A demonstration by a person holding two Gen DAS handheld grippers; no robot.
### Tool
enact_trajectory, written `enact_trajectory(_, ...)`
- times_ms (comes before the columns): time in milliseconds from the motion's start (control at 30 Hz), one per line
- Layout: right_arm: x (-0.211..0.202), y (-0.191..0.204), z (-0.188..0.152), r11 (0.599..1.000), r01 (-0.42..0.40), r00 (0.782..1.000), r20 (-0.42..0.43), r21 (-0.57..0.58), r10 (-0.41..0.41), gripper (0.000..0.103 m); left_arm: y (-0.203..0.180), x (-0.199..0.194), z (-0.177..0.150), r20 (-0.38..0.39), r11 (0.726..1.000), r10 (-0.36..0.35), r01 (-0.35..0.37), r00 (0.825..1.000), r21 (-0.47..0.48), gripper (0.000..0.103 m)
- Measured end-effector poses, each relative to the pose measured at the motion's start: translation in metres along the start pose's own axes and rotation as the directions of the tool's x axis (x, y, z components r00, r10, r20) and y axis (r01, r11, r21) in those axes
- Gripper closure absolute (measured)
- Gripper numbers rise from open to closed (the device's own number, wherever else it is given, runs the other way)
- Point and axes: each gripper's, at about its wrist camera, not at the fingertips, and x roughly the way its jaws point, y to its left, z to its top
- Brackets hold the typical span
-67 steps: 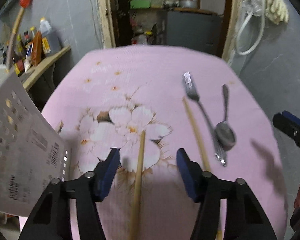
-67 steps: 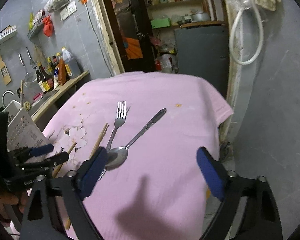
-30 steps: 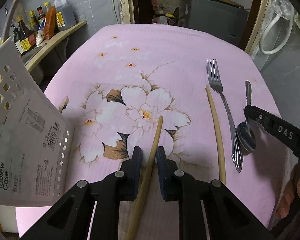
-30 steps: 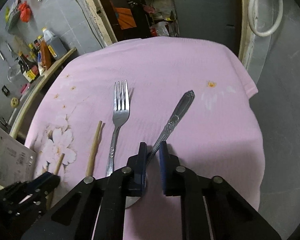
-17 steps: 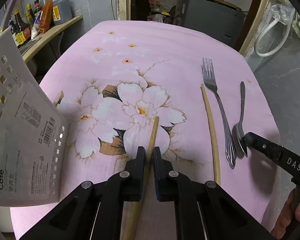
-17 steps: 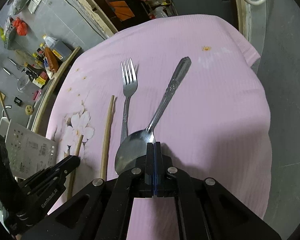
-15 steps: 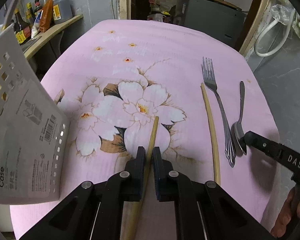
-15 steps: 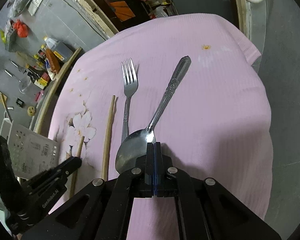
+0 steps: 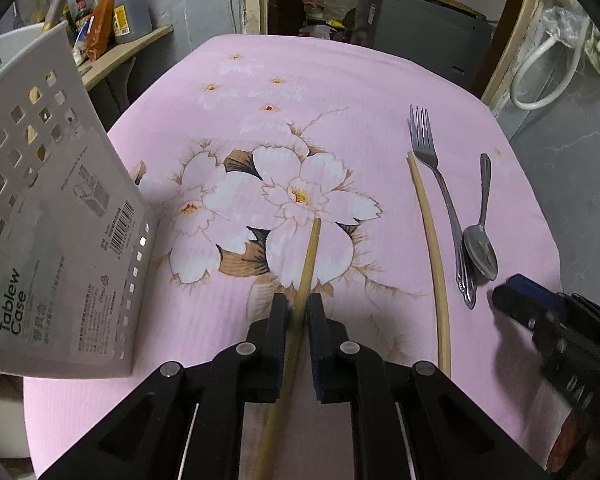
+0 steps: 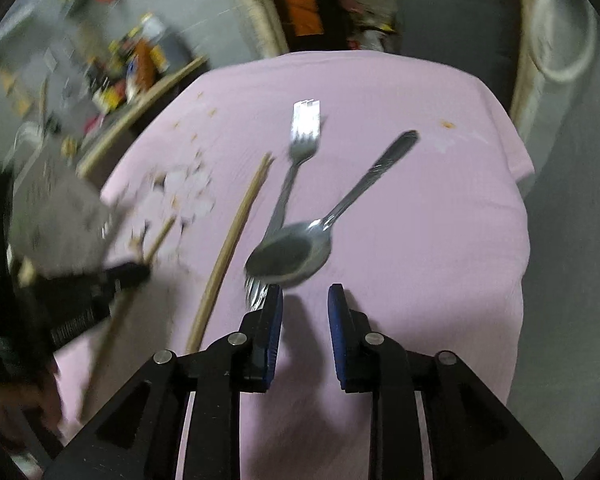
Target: Organize utensils
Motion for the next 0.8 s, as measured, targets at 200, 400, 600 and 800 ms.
enact_trajectory(200,-0.005,0.013,-0.002,0.986,0.087,0.996,0.026,-0.141,-0.084,0.065,-0.001,-0.002,-0.006,0.012,0.998,0.043,-0.044,0.999,0.034,0.075)
enact_trajectory(400,-0.013,0.016,0.006,0.965,0.153,0.987,0.084,-0.214,-0.138,0.065,0.000,-0.003,-0.006,0.032,0.999,0.035,-0.036,0.999,0.034,0.075)
enact_trajectory(600,-0.019,0.025,0.010,0.935,0.184,0.980,0.128,-0.302,-0.151,0.065,-0.001,-0.001,-0.004,0.042,0.999,0.033,-0.034,0.999,0.037,0.083)
enact_trajectory(800,-0.021,0.040,0.014,0.913,0.193,0.978,0.151,-0.360,-0.147,0.075,-0.006,0.002,0.001,0.043,0.999,0.027,-0.029,0.999,0.043,0.095)
